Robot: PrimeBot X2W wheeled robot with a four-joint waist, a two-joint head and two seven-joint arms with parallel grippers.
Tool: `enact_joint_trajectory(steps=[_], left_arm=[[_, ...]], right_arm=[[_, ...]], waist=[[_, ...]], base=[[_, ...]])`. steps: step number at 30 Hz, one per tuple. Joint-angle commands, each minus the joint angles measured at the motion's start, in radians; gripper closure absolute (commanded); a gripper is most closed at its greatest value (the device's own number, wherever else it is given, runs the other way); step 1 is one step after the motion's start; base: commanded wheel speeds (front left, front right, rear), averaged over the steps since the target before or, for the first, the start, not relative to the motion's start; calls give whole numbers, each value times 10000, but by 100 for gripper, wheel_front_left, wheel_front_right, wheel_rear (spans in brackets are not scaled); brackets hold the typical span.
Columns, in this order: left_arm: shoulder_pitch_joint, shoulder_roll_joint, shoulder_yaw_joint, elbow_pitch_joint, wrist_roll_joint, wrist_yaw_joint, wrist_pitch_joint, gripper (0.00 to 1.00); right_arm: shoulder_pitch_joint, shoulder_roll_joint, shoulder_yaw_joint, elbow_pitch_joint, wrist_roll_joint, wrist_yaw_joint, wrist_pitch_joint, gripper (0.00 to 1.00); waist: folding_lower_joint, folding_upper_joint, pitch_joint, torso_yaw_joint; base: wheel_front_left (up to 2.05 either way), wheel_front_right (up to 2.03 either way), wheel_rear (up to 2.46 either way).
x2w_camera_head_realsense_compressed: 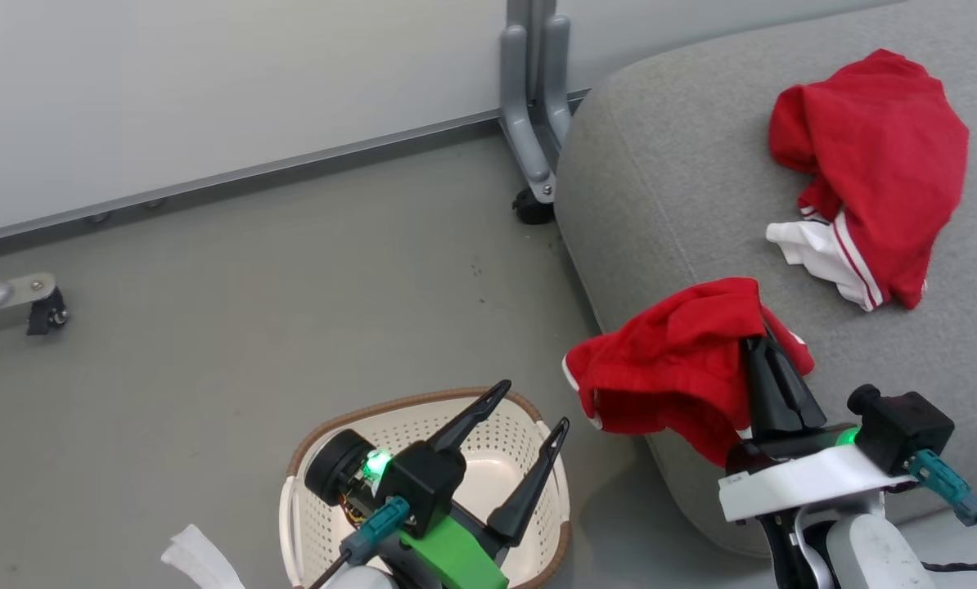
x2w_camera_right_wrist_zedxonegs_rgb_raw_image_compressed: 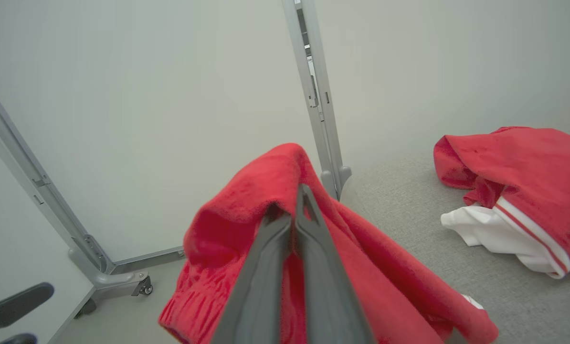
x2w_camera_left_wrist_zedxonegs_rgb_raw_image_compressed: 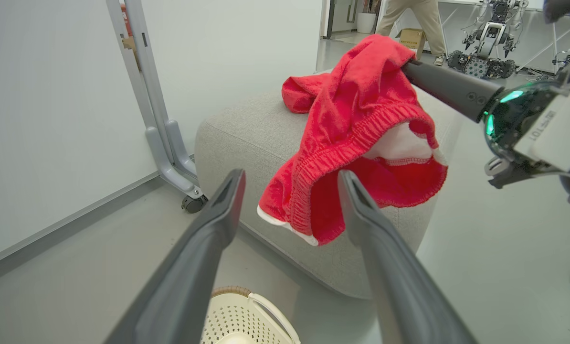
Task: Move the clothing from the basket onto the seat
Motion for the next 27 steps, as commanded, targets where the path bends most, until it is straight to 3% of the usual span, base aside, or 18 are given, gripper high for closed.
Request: enact_joint_trajectory(steps=[1, 13, 21, 27], left_arm=[[87, 123, 56, -49, -32, 40, -52, 0], [-203, 400, 112, -197, 44, 106, -67, 0], [-980, 573, -162, -223, 206, -383, 346, 0], [-1340, 744, -322, -300, 267, -530, 625, 0]], right_arm=[[141, -21, -92, -128, -75, -2, -33, 100], [733, -15, -1008, -1210, 42, -3, -34, 100], [974, -11, -1958, -2128, 499, -2, -33, 100], [694, -13, -2017, -2444, 393, -2, -33, 100]], waist=[[0, 0, 381, -1089], [0, 0, 1004, -3302], [0, 0, 1867, -3508], [0, 0, 2456, -3540]], base=[[0, 0, 0], [0, 0, 0], [0, 0, 0], [0, 0, 0]])
